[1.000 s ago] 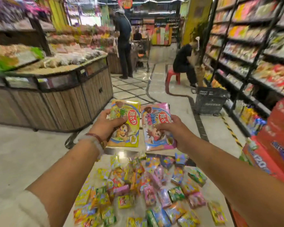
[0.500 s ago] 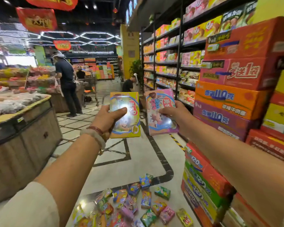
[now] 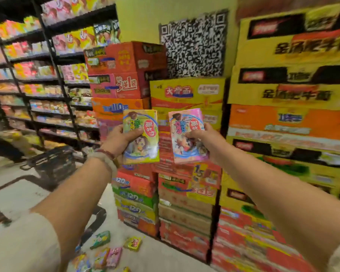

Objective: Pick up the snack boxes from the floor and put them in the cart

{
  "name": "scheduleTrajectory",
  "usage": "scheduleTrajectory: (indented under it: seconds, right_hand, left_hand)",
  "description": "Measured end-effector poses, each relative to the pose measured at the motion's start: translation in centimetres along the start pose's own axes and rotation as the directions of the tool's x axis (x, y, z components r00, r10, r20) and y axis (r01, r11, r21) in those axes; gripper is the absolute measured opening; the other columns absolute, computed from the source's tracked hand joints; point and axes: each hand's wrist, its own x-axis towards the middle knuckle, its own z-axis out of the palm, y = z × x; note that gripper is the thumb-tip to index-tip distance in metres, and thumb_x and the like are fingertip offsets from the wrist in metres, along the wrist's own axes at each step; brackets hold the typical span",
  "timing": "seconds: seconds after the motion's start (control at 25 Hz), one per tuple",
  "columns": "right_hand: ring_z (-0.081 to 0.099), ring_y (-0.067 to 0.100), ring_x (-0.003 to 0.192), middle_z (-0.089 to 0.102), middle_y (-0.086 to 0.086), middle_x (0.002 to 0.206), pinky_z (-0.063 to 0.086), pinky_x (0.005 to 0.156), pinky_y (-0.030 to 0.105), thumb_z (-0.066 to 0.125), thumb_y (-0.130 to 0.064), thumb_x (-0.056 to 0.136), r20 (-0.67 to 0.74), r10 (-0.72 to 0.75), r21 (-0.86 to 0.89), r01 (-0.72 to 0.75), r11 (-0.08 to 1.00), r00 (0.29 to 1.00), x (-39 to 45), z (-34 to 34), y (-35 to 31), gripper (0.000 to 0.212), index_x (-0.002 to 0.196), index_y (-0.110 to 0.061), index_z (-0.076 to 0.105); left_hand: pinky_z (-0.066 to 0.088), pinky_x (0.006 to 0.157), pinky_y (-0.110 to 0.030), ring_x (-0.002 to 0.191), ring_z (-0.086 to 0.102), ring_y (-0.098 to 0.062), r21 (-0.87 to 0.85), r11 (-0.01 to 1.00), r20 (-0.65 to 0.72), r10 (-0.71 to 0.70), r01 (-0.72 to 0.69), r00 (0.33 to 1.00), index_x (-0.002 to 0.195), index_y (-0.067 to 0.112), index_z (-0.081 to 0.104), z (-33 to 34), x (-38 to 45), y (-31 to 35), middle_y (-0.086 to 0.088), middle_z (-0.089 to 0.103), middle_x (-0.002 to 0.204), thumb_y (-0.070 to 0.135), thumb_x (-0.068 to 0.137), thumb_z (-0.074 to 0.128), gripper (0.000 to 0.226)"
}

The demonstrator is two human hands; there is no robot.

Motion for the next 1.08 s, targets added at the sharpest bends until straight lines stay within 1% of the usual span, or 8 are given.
scheduleTrajectory:
  seconds: [0.16, 0.24, 0.36, 0.56, 0.68, 0.76, 1.0, 1.08]
  right_hand:
    - [0.065, 0.035, 0.099, 0.062, 0.016, 0.114, 0.054, 0.086, 0.049, 0.073, -0.013, 0.077, -0.217, -0.045, -0.026, 0.04, 0.999, 0.975, -6.2, -13.0, -2.5, 0.059, 0.125, -0.015, 0.039]
    - [0.067, 0.032, 0.091, 0.064, 0.015, 0.108, 0.057, 0.076, 0.043, 0.072, -0.011, 0.078, -0.357, -0.079, -0.041, 0.069, 0.997, 0.931, -10.7, -20.7, -3.4, 0.05, 0.119, -0.015, 0.042]
    - [0.064, 0.026, 0.073, 0.064, 0.012, 0.094, 0.052, 0.06, 0.032, 0.075, -0.015, 0.065, -0.531, -0.107, -0.073, 0.08, 0.994, 0.841, -18.6, -30.8, -4.6, 0.047, 0.103, -0.018, 0.047]
    - [0.067, 0.025, 0.079, 0.065, 0.012, 0.1, 0.058, 0.068, 0.04, 0.071, -0.008, 0.078, -0.802, -0.133, -0.136, 0.04, 0.99, 0.582, -32.9, -46.7, -5.9, 0.046, 0.116, -0.012, 0.045]
    - [0.066, 0.032, 0.097, 0.063, 0.014, 0.112, 0.053, 0.089, 0.05, 0.069, -0.01, 0.082, -0.891, -0.1, -0.113, -0.001, 0.994, 0.444, -40.6, -54.2, -5.6, 0.051, 0.125, -0.012, 0.042]
    - [0.065, 0.033, 0.1, 0.064, 0.014, 0.115, 0.052, 0.091, 0.052, 0.071, -0.011, 0.081, -0.937, -0.073, -0.08, -0.006, 0.997, 0.343, -44.5, -58.6, -4.9, 0.054, 0.127, -0.014, 0.043]
    - [0.068, 0.029, 0.082, 0.065, 0.015, 0.107, 0.058, 0.059, 0.037, 0.068, -0.009, 0.082, -1.0, 0.008, 0.008, 0.054, 0.998, 0.007, -52.9, -70.3, -2.2, 0.037, 0.111, -0.015, 0.047]
    - [0.068, 0.03, 0.083, 0.064, 0.018, 0.111, 0.056, 0.053, 0.032, 0.068, -0.009, 0.082, -0.997, 0.03, 0.025, 0.064, 0.998, -0.07, -55.6, -73.4, -1.5, 0.042, 0.118, -0.01, 0.045]
  left_hand:
    - [0.048, 0.095, -0.05, 0.103, 0.063, -0.031, 0.063, 0.997, 0.22, 0.04, -0.055, 0.975, 0.112, 0.012, 0.058, 15.0, 1.2, 0.2, -0.015, 0.064, 0.113, 0.053, 0.054, 0.078, 0.074]
    - [0.054, 0.086, -0.045, 0.089, 0.068, -0.026, -0.006, 1.0, 0.371, 0.016, -0.015, 0.928, 0.119, 0.005, 0.054, 24.7, -0.6, 0.4, -0.018, 0.065, 0.112, 0.037, 0.071, 0.076, 0.061]
    - [0.06, 0.064, -0.035, 0.066, 0.07, -0.017, -0.124, 0.989, 0.555, 0.001, 0.082, 0.832, 0.117, 0.0, 0.052, 38.6, -4.2, -0.3, -0.01, 0.072, 0.087, 0.013, 0.082, 0.066, 0.04]
    - [0.056, 0.077, -0.043, 0.075, 0.069, -0.023, -0.149, 0.971, 0.799, 0.007, 0.188, 0.602, 0.112, 0.002, 0.058, 59.3, -13.0, -1.9, -0.013, 0.071, 0.092, 0.011, 0.082, 0.065, 0.032]
    - [0.059, 0.06, -0.037, 0.063, 0.07, -0.02, -0.09, 0.963, 0.895, -0.033, 0.252, 0.445, 0.118, 0.003, 0.053, 69.6, -18.2, -3.2, -0.008, 0.073, 0.08, 0.01, 0.084, 0.064, 0.037]
    - [0.056, 0.049, -0.029, 0.058, 0.069, -0.017, -0.06, 0.957, 0.939, -0.041, 0.282, 0.341, 0.122, -0.001, 0.05, 75.6, -21.2, -3.9, -0.006, 0.073, 0.073, 0.007, 0.085, 0.062, 0.04]
    - [0.058, 0.057, -0.036, 0.068, 0.071, -0.023, 0.068, 0.939, 0.996, -0.083, 0.336, 0.028, 0.116, 0.002, 0.058, 94.6, -28.2, -6.4, -0.01, 0.074, 0.084, 0.013, 0.082, 0.066, 0.037]
    - [0.059, 0.062, -0.036, 0.067, 0.071, -0.021, 0.109, 0.939, 0.994, -0.092, 0.327, -0.067, 0.11, 0.003, 0.062, 100.2, -31.0, -7.3, -0.009, 0.074, 0.081, 0.013, 0.084, 0.065, 0.028]
